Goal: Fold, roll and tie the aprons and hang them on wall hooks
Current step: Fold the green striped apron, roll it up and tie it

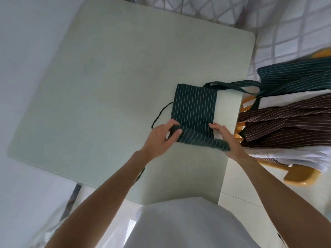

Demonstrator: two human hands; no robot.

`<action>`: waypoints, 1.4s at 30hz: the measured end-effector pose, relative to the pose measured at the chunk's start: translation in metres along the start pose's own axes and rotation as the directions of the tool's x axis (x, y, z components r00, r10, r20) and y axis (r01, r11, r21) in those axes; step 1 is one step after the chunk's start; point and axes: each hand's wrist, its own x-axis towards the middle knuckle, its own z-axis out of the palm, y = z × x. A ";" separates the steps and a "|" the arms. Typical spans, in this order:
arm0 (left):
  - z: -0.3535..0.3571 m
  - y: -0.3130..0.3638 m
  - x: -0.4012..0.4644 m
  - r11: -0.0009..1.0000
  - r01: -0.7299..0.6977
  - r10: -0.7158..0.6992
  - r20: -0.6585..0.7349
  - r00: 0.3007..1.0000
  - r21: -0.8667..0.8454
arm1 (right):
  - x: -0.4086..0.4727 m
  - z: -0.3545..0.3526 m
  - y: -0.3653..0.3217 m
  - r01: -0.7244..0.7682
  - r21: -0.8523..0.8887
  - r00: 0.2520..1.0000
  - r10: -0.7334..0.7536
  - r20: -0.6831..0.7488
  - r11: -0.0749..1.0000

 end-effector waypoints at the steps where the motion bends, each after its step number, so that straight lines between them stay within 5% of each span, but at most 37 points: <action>1: -0.005 0.005 0.017 0.999 0.027 -0.029 -0.074 0.997 -0.036 | -0.001 0.000 -0.001 -0.003 -0.022 1.000 0.003 -0.014 1.000; 6: -0.021 0.002 0.108 0.988 0.104 -0.124 -0.179 0.976 -0.118 | 0.012 0.006 -0.015 -0.079 0.051 0.966 0.089 -0.243 0.996; 12: -0.015 -0.032 0.185 0.951 0.289 -0.302 -0.118 0.946 -0.114 | 0.034 0.017 -0.030 -0.187 0.201 0.820 0.266 -0.508 0.961; 16: -0.003 -0.053 0.199 0.927 0.375 -0.375 -0.019 0.927 -0.011 | 0.035 0.019 -0.034 -0.252 0.330 0.780 0.392 -0.488 0.910; 21: 0.009 -0.058 0.191 0.893 0.444 -0.444 0.026 0.896 -0.069 | 0.020 0.018 -0.022 -0.136 0.415 0.885 0.298 -0.357 0.900; 24: 0.009 -0.062 0.186 0.921 0.389 -0.388 -0.055 0.920 0.005 | 0.020 0.013 -0.028 -0.114 0.437 0.897 0.282 -0.341 0.892; 30: 0.014 -0.074 0.192 0.907 0.314 -0.298 -0.098 0.949 0.281 | 0.031 0.019 -0.019 -0.293 0.259 0.731 0.390 -0.559 0.920; 33: 0.017 -0.078 0.191 0.901 0.306 -0.300 -0.067 0.952 0.309 | 0.023 0.024 -0.013 -0.412 0.066 0.713 0.366 -0.598 0.909; 36: 0.018 -0.070 0.181 0.893 0.124 -0.085 -0.107 0.991 0.433 | 0.020 0.025 -0.017 -0.440 -0.051 0.720 0.318 -0.617 0.896; 39: 0.019 -0.054 0.156 0.835 -0.165 0.237 -0.071 0.969 0.526 | 0.021 0.015 -0.023 -0.330 -0.127 0.749 0.177 -0.639 0.936; 42: 0.030 -0.052 0.115 0.788 -0.310 0.282 0.136 0.950 0.532 | 0.025 -0.004 -0.022 0.017 -0.415 0.845 -0.234 -0.481 0.910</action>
